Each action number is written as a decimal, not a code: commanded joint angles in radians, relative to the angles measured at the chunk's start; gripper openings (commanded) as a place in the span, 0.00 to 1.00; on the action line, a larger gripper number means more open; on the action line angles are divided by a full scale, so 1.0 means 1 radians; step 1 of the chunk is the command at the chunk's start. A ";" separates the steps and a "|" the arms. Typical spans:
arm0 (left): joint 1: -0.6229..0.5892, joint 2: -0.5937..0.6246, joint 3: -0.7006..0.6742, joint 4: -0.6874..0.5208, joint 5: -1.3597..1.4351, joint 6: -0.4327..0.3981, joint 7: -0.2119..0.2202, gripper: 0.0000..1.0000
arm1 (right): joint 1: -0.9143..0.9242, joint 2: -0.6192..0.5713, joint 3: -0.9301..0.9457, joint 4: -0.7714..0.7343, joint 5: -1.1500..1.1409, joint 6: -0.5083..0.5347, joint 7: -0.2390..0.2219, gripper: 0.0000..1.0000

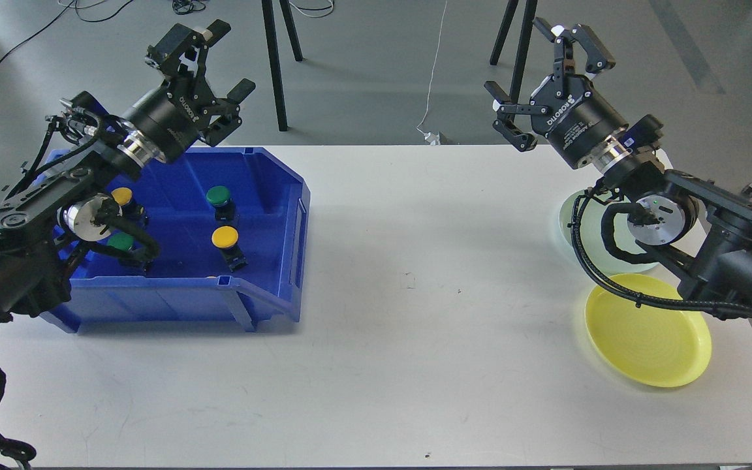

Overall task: Pass button and place on color plate
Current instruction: 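Reach the left gripper down into the blue bin toward a button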

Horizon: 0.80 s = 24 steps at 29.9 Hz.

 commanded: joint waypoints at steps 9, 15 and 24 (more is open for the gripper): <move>0.007 -0.005 -0.047 0.012 -0.074 0.000 0.000 1.00 | -0.024 0.003 0.016 -0.013 0.001 0.000 0.000 0.99; 0.026 -0.056 -0.131 -0.131 -0.142 0.000 0.000 1.00 | -0.032 0.006 0.042 -0.013 -0.001 0.000 0.000 0.99; -0.038 0.064 -0.045 -0.623 0.091 0.003 0.000 1.00 | -0.098 -0.008 0.079 -0.013 0.001 0.000 0.000 0.99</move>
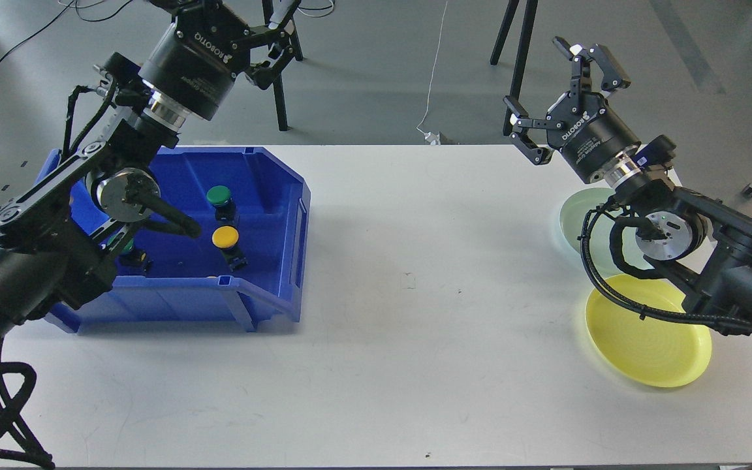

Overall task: Pass button and place on color plate
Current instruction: 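Reach the left gripper down into the blue bin toward a button, then grasp a yellow-capped button with the left gripper and lift it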

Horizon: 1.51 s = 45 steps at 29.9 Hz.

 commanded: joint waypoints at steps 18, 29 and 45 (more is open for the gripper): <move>-0.971 0.107 1.618 -0.015 0.495 0.343 0.000 0.98 | -0.082 0.002 0.051 -0.028 -0.001 0.000 0.000 0.99; -0.853 0.027 1.770 0.106 0.566 0.339 0.000 0.97 | -0.101 0.002 0.052 -0.048 0.000 0.000 0.000 0.99; -0.678 -0.004 1.770 0.296 0.567 0.328 0.000 0.97 | -0.116 0.000 0.052 -0.048 0.000 0.000 0.000 0.99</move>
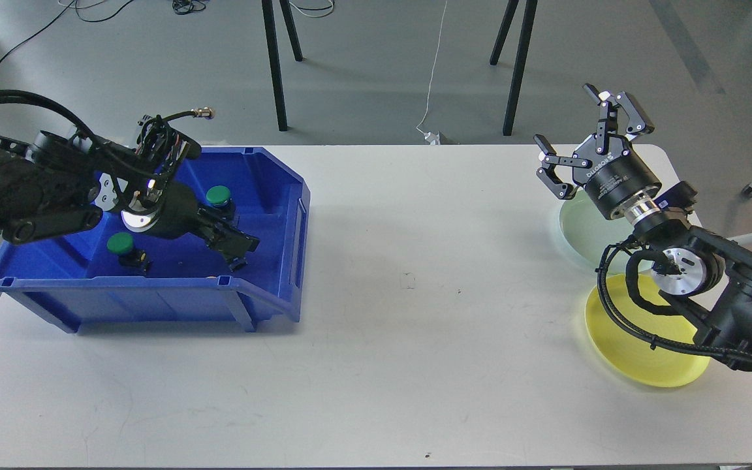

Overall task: Pass button and place on color plate
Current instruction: 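Grasp a yellow-capped button with the left gripper and lift it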

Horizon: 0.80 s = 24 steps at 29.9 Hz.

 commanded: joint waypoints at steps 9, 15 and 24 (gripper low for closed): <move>0.069 -0.008 -0.007 0.082 0.000 -0.006 0.000 0.97 | -0.011 0.000 0.001 0.000 -0.001 0.000 0.000 0.99; 0.098 -0.026 -0.016 0.126 0.000 -0.040 0.000 0.86 | -0.017 0.000 0.001 0.000 -0.001 0.000 0.000 0.99; 0.096 -0.032 -0.033 0.126 0.000 -0.035 0.000 0.23 | -0.032 -0.001 0.006 0.000 -0.001 0.000 0.000 0.99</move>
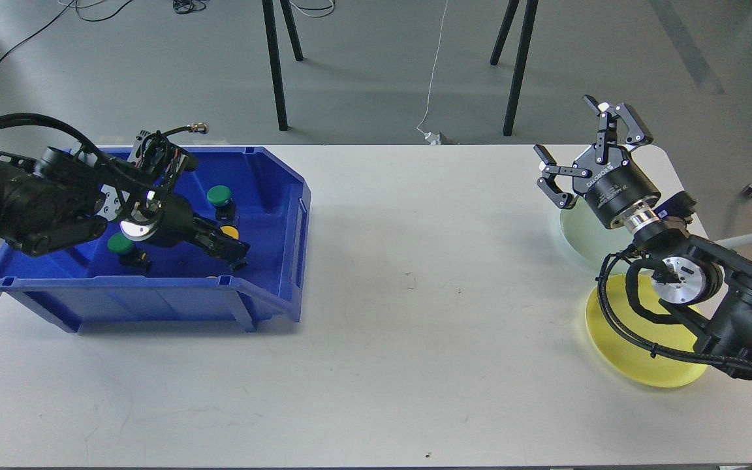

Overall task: Pass button and place on color plate
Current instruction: 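Grasp a yellow-capped button with the left gripper and lift it, then extend the left gripper with the button toward the right gripper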

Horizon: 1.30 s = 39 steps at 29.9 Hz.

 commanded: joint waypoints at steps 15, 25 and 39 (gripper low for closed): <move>-0.239 0.266 -0.262 -0.202 0.011 -0.160 0.000 0.02 | -0.013 -0.005 0.010 -0.002 0.001 0.000 0.000 0.99; -0.146 0.422 -0.889 -0.532 -0.312 -0.292 0.000 0.02 | -0.049 0.001 0.162 -0.060 0.013 0.000 0.000 0.99; 0.364 -0.230 -1.160 -0.204 -0.193 -0.093 0.000 0.03 | -0.260 -0.340 0.096 0.453 -0.109 0.000 0.000 0.99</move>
